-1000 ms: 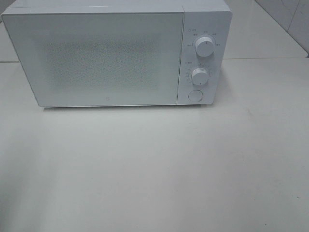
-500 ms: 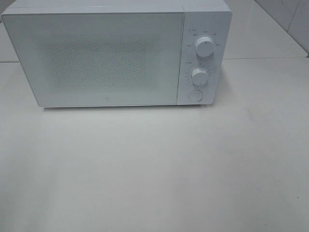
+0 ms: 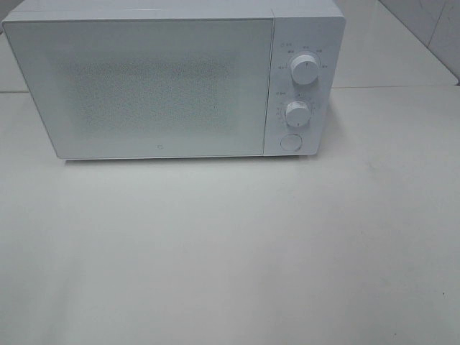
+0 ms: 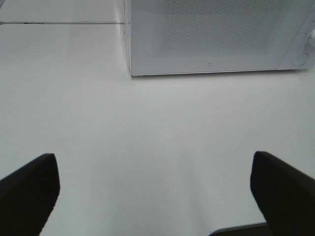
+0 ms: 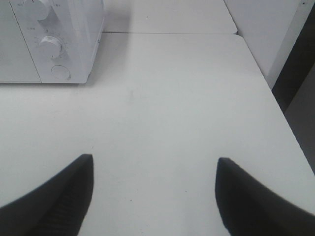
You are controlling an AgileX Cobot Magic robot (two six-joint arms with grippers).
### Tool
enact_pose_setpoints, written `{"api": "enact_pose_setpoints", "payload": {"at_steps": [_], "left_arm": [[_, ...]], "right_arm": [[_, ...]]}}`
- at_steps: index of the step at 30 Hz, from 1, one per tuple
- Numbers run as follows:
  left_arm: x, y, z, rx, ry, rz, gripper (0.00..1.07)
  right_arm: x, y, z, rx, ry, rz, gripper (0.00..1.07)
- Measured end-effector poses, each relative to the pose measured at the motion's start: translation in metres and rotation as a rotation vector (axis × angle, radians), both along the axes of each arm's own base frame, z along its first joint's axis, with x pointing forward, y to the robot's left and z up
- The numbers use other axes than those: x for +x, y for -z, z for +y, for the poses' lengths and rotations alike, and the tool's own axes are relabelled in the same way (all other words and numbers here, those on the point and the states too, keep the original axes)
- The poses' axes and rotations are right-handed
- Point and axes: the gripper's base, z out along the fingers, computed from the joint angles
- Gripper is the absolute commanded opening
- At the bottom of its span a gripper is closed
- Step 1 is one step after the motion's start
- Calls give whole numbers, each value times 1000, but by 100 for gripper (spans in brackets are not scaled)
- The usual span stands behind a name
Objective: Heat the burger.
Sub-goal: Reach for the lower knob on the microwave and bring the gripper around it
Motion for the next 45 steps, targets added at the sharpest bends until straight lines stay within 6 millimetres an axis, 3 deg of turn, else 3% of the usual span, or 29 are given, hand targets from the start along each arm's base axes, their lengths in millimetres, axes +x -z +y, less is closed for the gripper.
{"api": "enact_pose_setpoints", "payload": {"at_steps": [28,38,41,45], "left_arm": [[0,0,0,-2,1,-1,98],[0,0,0,-2,1,-1,98],[0,0,0,-2,1,-1,98],[0,0,0,-2,1,-1,98]], "right_arm": [[0,0,0,-3,2,-2,66],[2,-14,0,-9,-10,-133,66],[4,-20,1,-15,-17,-194,66],[23,-26,4,-26,-31,-178,66]]}}
